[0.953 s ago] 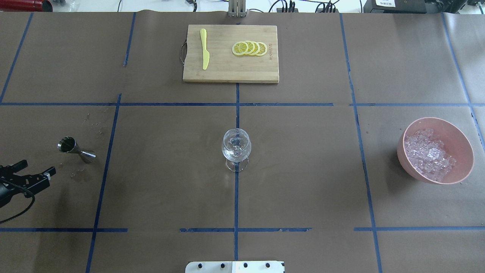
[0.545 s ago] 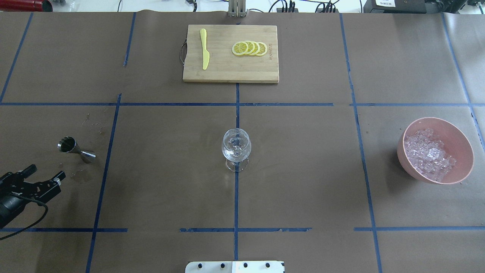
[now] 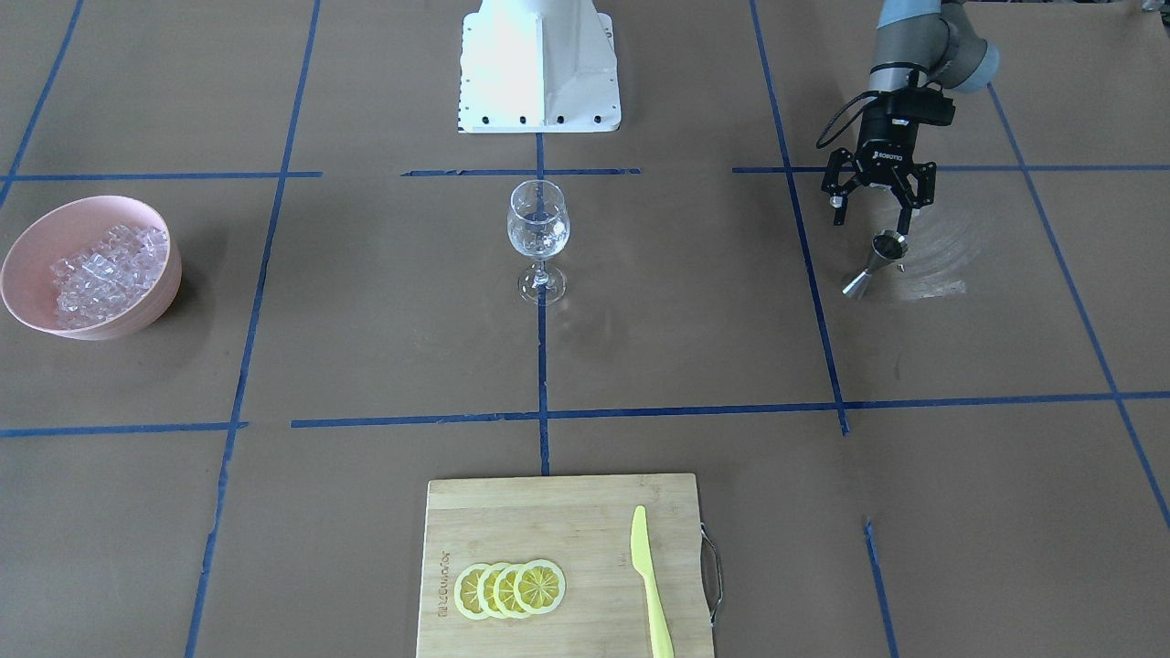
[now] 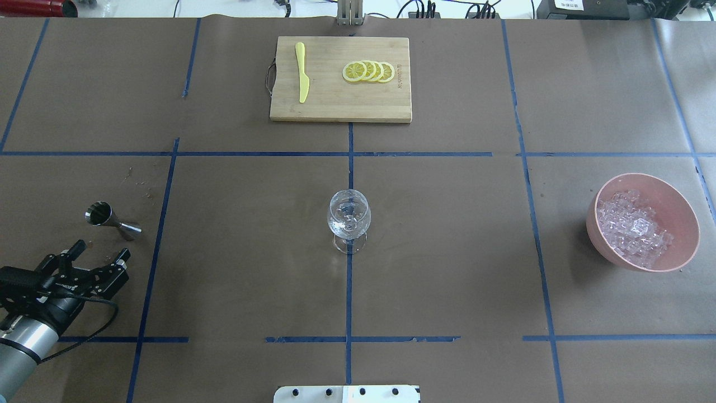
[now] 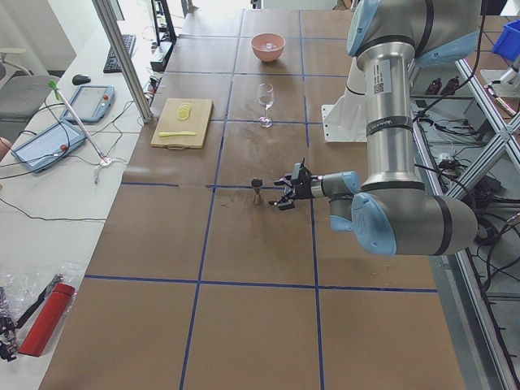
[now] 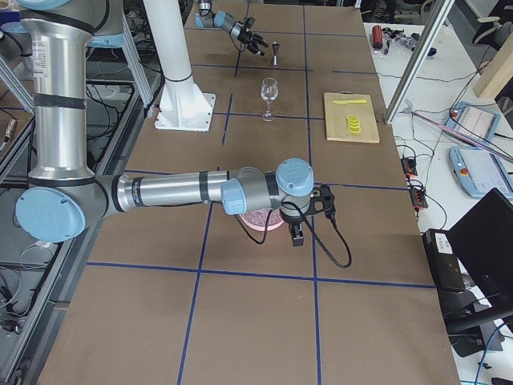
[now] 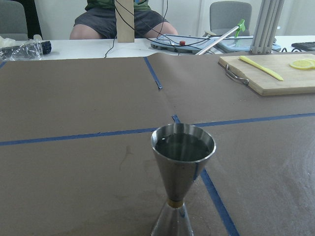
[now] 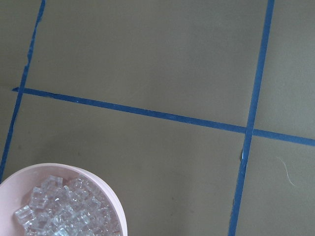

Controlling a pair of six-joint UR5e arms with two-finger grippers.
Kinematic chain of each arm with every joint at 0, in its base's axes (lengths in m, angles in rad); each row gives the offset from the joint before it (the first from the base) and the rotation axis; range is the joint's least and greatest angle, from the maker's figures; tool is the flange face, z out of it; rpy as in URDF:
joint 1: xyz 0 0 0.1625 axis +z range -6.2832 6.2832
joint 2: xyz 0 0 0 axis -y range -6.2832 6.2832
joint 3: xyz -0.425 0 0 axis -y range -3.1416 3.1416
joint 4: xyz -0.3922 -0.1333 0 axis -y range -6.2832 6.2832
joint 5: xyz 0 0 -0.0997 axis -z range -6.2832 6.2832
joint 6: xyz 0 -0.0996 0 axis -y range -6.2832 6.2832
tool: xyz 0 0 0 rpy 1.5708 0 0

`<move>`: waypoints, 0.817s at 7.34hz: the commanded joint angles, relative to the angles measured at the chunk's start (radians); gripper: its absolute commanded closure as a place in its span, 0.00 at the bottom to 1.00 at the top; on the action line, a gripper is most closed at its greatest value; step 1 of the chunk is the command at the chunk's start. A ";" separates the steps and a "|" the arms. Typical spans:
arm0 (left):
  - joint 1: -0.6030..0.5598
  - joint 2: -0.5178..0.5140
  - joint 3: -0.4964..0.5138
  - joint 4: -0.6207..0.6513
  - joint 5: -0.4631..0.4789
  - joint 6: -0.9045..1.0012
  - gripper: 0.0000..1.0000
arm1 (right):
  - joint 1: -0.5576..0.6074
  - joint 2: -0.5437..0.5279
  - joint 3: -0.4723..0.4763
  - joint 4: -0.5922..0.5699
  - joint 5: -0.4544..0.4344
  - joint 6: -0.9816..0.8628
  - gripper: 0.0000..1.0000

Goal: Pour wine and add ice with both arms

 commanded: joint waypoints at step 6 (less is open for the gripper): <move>-0.034 -0.093 0.106 -0.010 0.113 0.000 0.01 | 0.000 0.000 -0.001 0.000 0.001 -0.002 0.00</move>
